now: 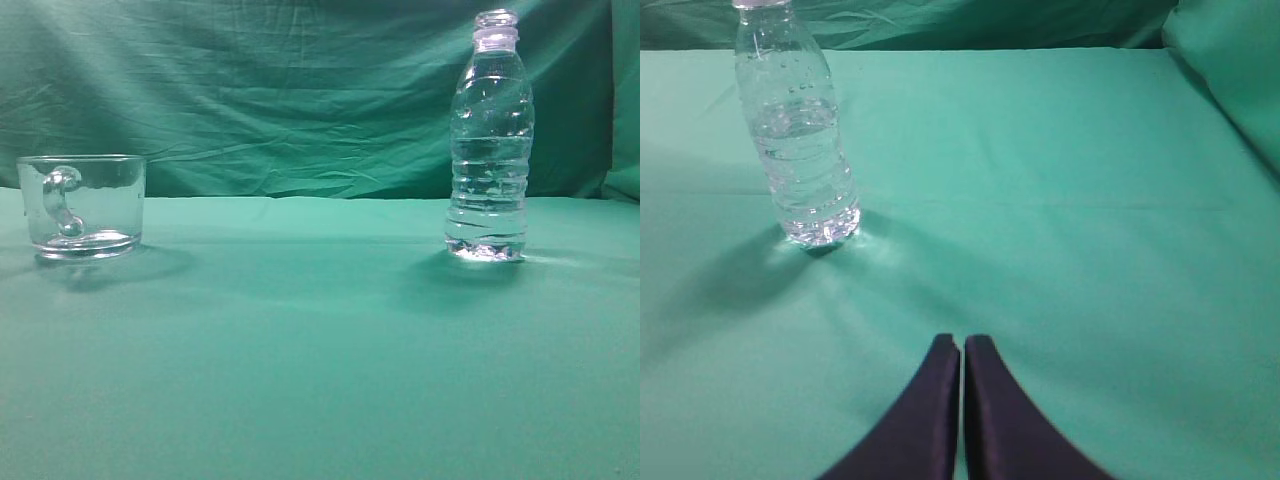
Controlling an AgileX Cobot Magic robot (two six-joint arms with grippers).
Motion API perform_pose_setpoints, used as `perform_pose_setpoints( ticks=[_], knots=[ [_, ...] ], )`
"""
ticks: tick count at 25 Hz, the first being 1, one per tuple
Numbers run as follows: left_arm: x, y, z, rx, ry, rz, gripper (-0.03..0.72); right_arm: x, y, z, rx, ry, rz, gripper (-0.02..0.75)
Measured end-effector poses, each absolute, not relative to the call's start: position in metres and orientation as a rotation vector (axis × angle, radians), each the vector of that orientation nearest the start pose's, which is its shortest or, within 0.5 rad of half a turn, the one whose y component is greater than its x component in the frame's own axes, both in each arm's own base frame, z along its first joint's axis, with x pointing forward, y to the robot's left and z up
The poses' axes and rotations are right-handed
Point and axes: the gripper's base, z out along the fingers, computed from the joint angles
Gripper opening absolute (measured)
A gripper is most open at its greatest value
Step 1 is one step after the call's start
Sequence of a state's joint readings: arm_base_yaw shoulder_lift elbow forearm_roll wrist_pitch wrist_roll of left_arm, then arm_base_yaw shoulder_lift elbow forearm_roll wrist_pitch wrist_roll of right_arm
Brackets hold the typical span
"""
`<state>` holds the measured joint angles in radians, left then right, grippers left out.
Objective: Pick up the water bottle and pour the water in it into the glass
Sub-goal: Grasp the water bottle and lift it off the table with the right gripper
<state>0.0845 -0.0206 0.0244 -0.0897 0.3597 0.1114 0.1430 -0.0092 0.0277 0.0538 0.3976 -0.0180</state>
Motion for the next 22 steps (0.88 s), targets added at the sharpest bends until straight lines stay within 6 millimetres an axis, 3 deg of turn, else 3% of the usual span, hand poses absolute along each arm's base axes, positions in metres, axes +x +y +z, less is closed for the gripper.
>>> perform_pose_setpoints(
  ticks=[22],
  knots=[
    [0.0525, 0.0016, 0.1738, -0.031, 1.846, 0.049, 0.000, 0.0512, 0.0093, 0.1687, -0.120, 1.898, 0.138, 0.000]
  ],
)
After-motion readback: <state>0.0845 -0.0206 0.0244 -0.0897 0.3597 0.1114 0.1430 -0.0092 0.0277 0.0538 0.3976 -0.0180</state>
